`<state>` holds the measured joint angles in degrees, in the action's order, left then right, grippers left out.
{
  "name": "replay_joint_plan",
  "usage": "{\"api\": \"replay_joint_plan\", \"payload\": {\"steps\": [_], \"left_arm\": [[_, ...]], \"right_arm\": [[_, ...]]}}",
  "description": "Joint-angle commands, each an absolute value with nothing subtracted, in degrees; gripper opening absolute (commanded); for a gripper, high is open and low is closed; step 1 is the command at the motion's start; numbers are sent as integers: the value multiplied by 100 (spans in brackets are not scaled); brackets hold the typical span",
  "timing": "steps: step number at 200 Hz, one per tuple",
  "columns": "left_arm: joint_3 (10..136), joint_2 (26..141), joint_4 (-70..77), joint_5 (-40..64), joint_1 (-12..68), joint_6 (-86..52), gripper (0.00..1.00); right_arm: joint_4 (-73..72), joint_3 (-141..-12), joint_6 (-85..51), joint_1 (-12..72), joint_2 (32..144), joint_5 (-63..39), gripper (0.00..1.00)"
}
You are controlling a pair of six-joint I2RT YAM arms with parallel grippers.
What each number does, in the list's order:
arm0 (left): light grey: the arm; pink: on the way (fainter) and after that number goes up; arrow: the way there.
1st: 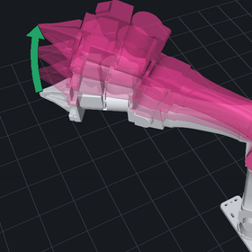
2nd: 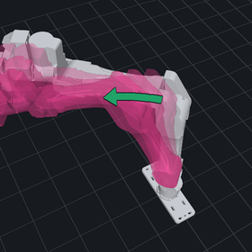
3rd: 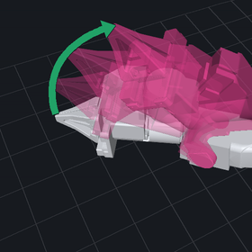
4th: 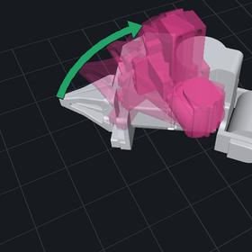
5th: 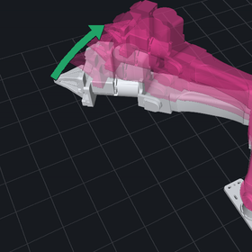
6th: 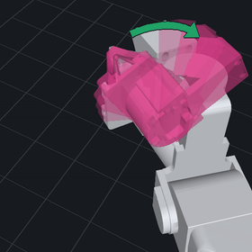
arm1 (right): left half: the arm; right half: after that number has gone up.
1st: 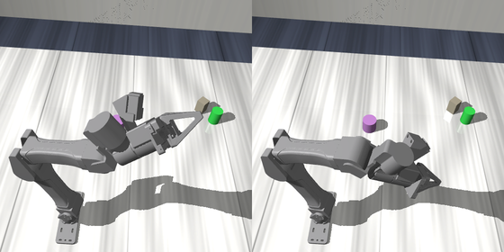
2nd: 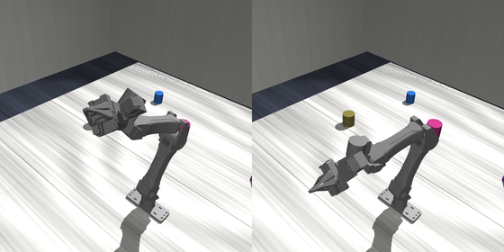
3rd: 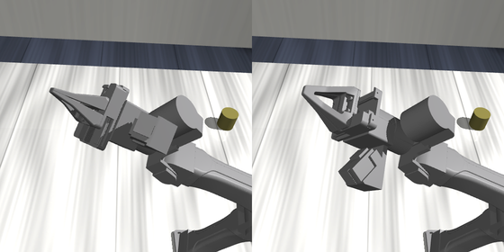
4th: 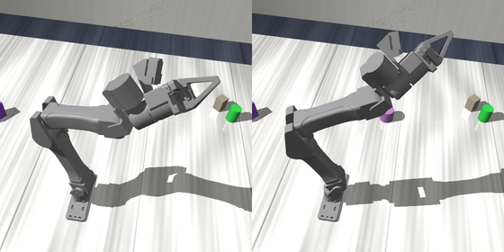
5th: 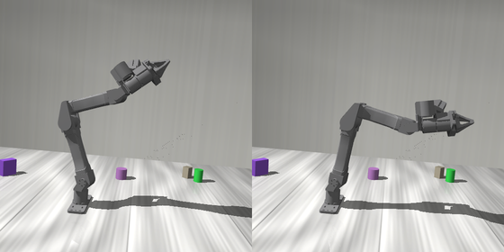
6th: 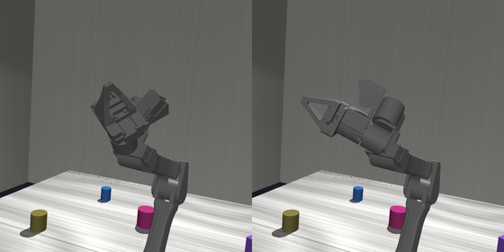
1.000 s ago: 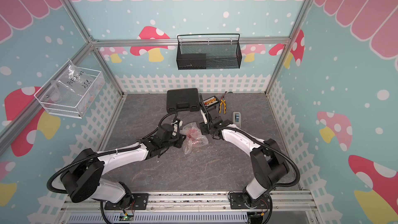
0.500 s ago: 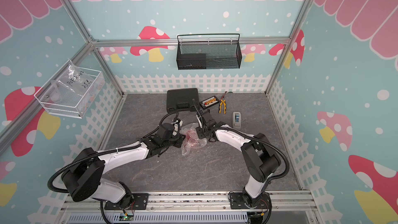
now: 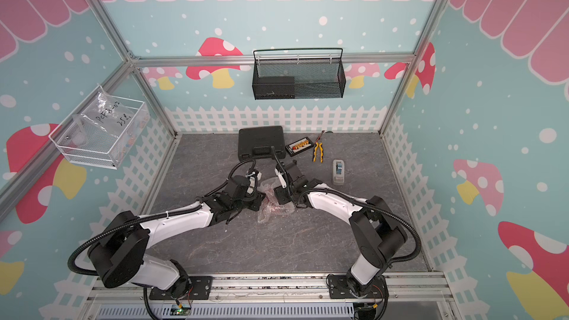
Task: Wrap mugs in bubble wrap
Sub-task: Wrap the mug in bubble wrap.
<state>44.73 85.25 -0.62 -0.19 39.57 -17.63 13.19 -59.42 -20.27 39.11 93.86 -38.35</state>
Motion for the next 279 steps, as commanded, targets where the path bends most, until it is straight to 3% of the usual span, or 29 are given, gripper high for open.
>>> {"api": "replay_joint_plan", "payload": {"steps": [1, 59, 135, 220, 279], "left_arm": [[4618, 8518, -141, 205, 4017, -1780, 24], [4575, 8084, 177, 725, 4026, -1748, 27], [4767, 9005, 96, 1597, 4030, -1776, 29], [4886, 9467, -387, 1336, 4033, -1547, 29], [4852, 9440, -217, 1601, 4034, -1460, 30]], "right_arm": [[1299, -5825, -2074, 3973, 9643, -3642, 62], [1386, -5924, -2136, 4068, 9857, -3349, 50], [1313, -6034, -2266, 4122, 9803, -3364, 49], [1308, -5935, -2347, 3668, 8918, -3460, 67], [979, -5930, -2399, 3533, 9105, -4242, 70]]}}
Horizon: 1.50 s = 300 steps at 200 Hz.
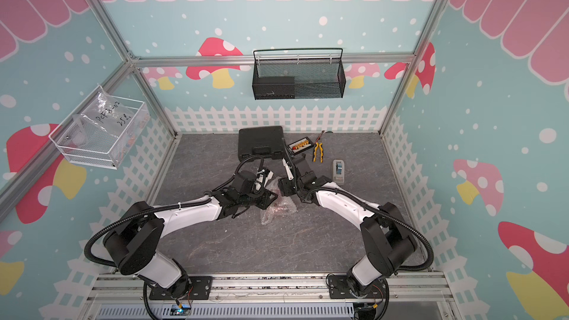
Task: Wrap mugs in bubble wrap
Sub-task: Wrap the mug in bubble wrap.
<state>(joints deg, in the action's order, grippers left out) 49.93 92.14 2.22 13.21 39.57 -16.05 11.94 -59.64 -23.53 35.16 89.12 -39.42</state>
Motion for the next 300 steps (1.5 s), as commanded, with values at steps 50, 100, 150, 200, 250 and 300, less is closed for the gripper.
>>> {"api": "replay_joint_plan", "payload": {"steps": [50, 100, 150, 200, 250, 300], "left_arm": [[4844, 9502, -109, 1882, 4043, -1277, 31], [4528, 8897, 442, 1960, 4052, -1266, 35], [4373, 8428, 908, 1945, 4052, -1512, 44], [3987, 7514, 842, 1195, 4028, -2782, 58], [3685, 6204, -480, -276, 3394, -4527, 83], [3483, 7209, 143, 1202, 1789, -5442, 76]], "right_arm": [[873, -5863, -2418, 3532, 9523, -4484, 70], [1226, -5718, -2199, 3530, 9860, -4203, 69], [1380, -5687, -2088, 3527, 9933, -3929, 69], [1365, -5687, -2069, 3543, 9844, -3892, 68], [1334, -5696, -2050, 3561, 9863, -3935, 67], [1289, -5683, -2049, 3599, 9864, -3980, 66]]}}
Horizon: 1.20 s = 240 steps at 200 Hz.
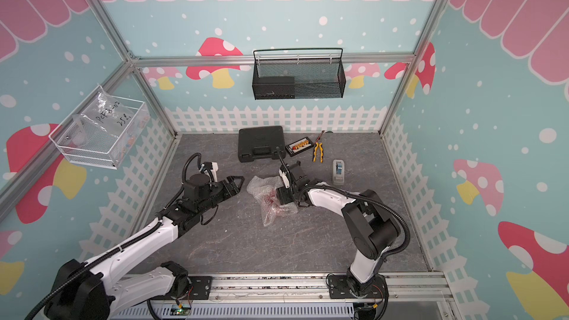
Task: Wrap mugs in bubble wrap
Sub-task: Wrap the mug in bubble wrap.
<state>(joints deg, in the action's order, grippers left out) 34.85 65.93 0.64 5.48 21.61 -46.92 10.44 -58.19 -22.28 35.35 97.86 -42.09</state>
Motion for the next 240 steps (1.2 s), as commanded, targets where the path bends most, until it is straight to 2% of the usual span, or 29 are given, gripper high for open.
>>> {"api": "replay_joint_plan", "payload": {"steps": [1, 45, 68, 122, 169, 214, 240], "left_arm": [[3495, 7243, 173, 1221, 1778, -5446, 76], [4150, 9163, 1142, 2491, 1694, -5344, 62], [4258, 9685, 1603, 2996, 1842, -5361, 60], [3835, 9424, 2510, 3664, 2140, -5175, 65], [4082, 9199, 1065, 3426, 2576, -4222, 68], [4411, 9156, -160, 2608, 2918, -3474, 71], [4323, 8876, -1, 2550, 2931, -3637, 74]], "right_arm": [[1282, -5685, -2048, 3597, 9863, -3981, 66], [1291, -5713, -2045, 3624, 9853, -3973, 66], [1291, -5722, -2041, 3624, 9855, -3964, 66], [1283, -5804, -2048, 3632, 9890, -3937, 66], [1279, -5836, -2095, 3640, 9888, -3922, 65], [1233, -5853, -2153, 3644, 9804, -3874, 65], [1237, -5863, -2171, 3643, 9784, -3876, 65]]}}
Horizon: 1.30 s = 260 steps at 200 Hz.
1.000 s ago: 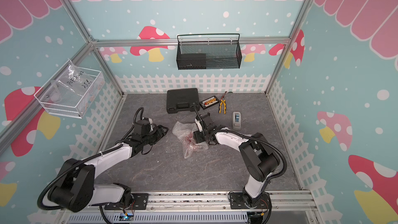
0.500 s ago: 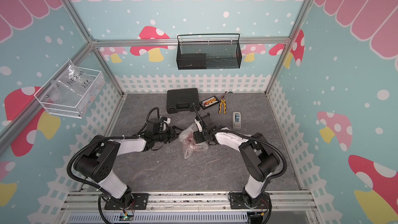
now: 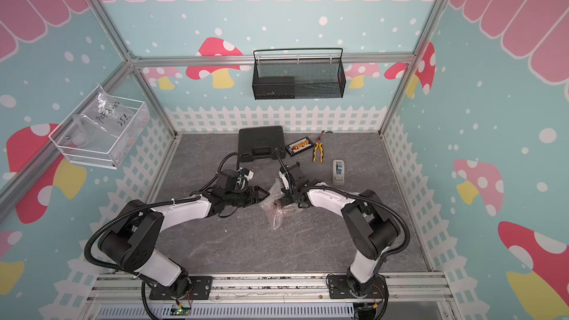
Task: Wrap mugs in bubble wrap
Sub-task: Wrap the mug in bubble wrap.
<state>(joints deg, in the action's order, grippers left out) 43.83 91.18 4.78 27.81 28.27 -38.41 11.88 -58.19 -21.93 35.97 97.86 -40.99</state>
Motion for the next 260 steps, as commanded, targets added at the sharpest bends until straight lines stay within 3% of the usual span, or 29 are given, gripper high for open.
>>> {"api": "replay_joint_plan", "payload": {"steps": [1, 41, 127, 168, 228, 260], "left_arm": [[4315, 8859, 17, 2549, 2929, -3651, 74], [4300, 8290, 158, 2602, 2877, -3896, 78], [4556, 8968, -338, 2554, 3289, -3626, 74], [4855, 9053, -1119, 1804, 3506, -3333, 77], [5516, 9727, -2321, 613, 3729, -3070, 68], [5779, 9830, -2500, 430, 3762, -2717, 65]], "right_arm": [[1237, -5858, -2171, 3641, 9783, -3869, 65], [1226, -5762, -2150, 3648, 9766, -3828, 65], [1147, -5762, -2176, 3650, 9724, -3799, 65], [1097, -5796, -2202, 3649, 9712, -3798, 65], [1457, -5942, -1938, 3615, 9007, -3399, 68], [1641, -5785, -1688, 2945, 8387, -3720, 71]]}}
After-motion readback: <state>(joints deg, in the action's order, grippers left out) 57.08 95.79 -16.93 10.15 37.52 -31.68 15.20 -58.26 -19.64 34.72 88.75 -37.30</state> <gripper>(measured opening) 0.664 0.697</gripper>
